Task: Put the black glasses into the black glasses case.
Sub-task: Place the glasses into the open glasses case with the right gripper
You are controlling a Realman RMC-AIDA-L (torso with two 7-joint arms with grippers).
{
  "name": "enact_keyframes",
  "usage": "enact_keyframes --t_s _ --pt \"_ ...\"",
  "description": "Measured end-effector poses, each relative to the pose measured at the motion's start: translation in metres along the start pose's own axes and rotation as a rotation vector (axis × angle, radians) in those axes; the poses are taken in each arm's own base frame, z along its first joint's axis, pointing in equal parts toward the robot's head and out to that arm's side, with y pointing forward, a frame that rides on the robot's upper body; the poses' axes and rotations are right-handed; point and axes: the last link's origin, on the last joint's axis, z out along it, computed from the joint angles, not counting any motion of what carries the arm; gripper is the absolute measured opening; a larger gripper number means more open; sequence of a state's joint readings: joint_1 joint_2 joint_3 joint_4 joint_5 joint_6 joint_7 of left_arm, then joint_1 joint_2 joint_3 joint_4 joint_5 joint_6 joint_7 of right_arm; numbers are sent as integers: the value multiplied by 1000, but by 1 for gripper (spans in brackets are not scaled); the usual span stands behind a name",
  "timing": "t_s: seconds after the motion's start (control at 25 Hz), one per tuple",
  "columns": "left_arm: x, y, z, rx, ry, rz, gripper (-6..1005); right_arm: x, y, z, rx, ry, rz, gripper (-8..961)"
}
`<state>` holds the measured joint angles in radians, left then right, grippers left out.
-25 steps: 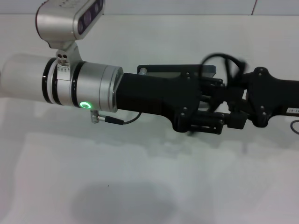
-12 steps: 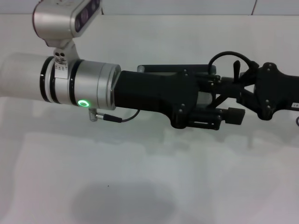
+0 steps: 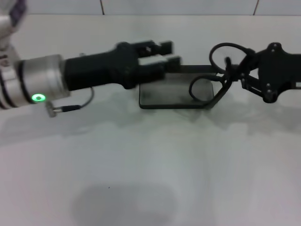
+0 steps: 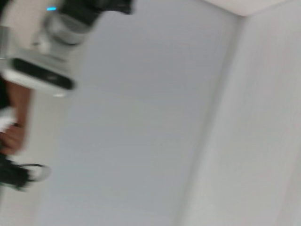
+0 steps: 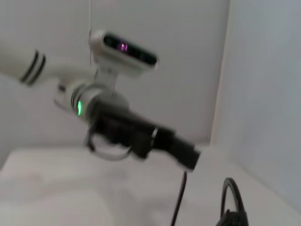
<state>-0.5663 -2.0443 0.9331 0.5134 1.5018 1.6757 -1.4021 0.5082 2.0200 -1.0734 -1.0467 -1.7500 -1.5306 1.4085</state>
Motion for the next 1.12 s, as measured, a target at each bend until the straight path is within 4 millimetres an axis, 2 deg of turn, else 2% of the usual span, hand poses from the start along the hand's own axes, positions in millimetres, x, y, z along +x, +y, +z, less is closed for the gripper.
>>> enact_keyframes --t_s 0.28,0.4,0.64,0.76,0.96,1.12 --pt "-7 -2 -19 77 39 -18 602 -25 -13 12 23 201 1 34" --pt "-7 -7 -26 132 61 -19 602 -44 -23 24 15 314 -8 35" --pt "-7 -24 -43 296 122 -31 601 -87 -34 65 -24 589 -71 50" --pt "-6 -32 -50 379 164 -19 601 -92 -30 83 -23 712 -118 59" --pt "-7 -43 -66 529 272 -9 601 -90 -26 97 0 803 -167 74" --pt "-12 -45 -69 559 277 -12 601 -97 -24 105 8 834 -219 86"
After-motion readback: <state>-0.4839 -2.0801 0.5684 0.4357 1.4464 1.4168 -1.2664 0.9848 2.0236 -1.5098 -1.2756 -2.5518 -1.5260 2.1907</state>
